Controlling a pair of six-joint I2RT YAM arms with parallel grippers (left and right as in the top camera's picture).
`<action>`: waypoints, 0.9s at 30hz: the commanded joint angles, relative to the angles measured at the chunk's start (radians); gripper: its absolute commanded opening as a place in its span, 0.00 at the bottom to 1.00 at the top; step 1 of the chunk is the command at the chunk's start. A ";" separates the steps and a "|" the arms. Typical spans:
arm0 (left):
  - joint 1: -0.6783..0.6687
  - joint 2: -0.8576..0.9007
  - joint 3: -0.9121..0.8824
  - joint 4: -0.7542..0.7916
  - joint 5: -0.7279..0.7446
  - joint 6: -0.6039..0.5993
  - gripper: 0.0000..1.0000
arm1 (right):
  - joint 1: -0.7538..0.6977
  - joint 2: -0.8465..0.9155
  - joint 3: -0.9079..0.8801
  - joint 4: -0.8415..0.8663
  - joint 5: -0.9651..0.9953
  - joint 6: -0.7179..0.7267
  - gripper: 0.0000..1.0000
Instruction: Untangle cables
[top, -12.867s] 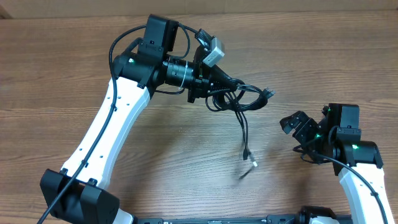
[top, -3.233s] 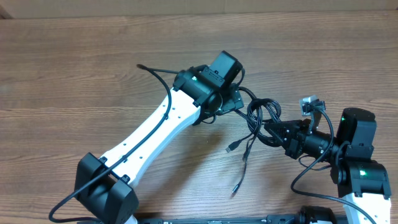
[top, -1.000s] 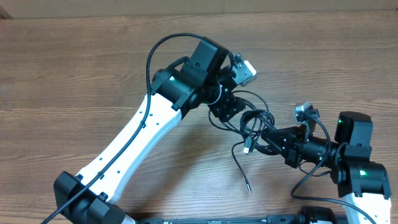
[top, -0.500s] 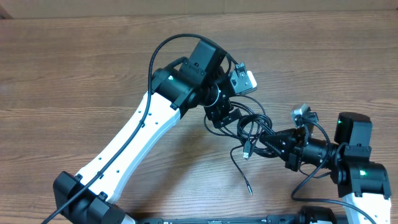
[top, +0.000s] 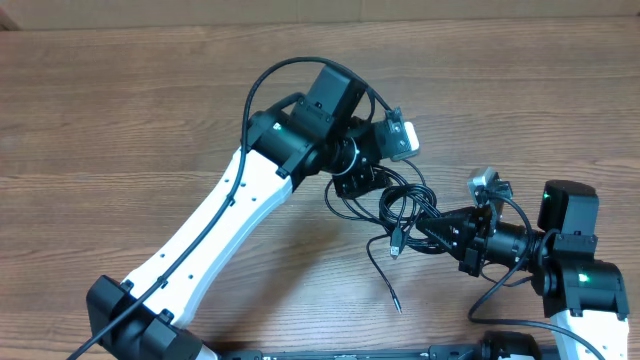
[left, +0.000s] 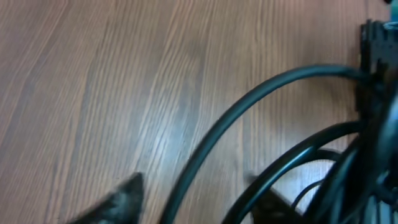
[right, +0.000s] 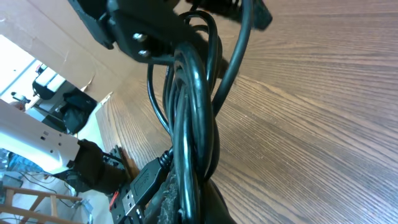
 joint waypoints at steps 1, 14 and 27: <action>-0.006 -0.011 0.016 0.001 0.042 0.009 0.27 | -0.002 -0.012 0.009 0.008 -0.045 -0.007 0.04; 0.003 -0.011 0.016 0.080 -0.095 -0.251 0.04 | -0.002 -0.012 0.009 0.008 -0.044 0.000 0.04; 0.041 -0.011 0.016 0.106 -0.468 -0.912 0.04 | -0.002 -0.012 0.009 0.008 -0.044 0.000 0.04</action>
